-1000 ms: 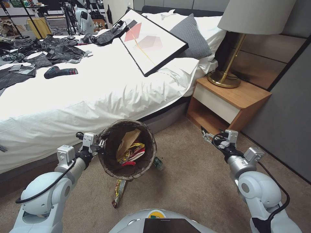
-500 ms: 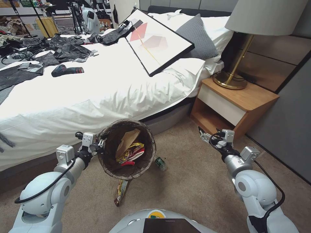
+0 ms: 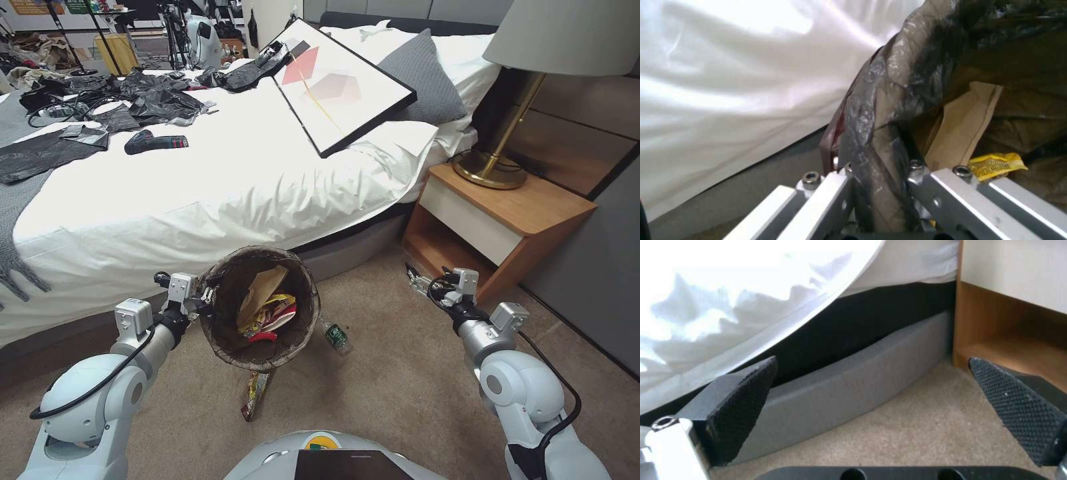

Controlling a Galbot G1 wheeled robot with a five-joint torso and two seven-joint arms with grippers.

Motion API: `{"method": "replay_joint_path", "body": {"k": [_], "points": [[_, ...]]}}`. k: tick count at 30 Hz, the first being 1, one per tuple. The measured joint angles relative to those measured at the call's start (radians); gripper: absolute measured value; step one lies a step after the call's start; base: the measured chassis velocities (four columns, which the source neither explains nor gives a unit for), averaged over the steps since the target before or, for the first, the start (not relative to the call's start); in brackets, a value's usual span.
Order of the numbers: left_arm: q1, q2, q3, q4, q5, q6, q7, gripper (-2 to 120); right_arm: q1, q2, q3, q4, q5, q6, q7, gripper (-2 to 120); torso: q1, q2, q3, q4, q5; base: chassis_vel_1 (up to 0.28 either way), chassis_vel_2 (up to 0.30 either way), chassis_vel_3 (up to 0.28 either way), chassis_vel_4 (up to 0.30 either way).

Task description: Pick up the trash bin, then pick up the garbage from the floor and place it into the trash bin.

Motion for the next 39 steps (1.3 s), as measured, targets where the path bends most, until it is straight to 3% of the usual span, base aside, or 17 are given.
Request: {"method": "replay_joint_path", "body": {"k": [39], "points": [[0.001, 0.011, 0.0, 0.006, -0.004, 0.0, -0.002, 0, -0.004, -0.001, -0.021, -0.01, -0.011, 0.001, 0.005, 100, 0.0, 0.0, 0.0, 0.0, 0.0, 0.0, 0.001, 0.001, 0.001]]}}
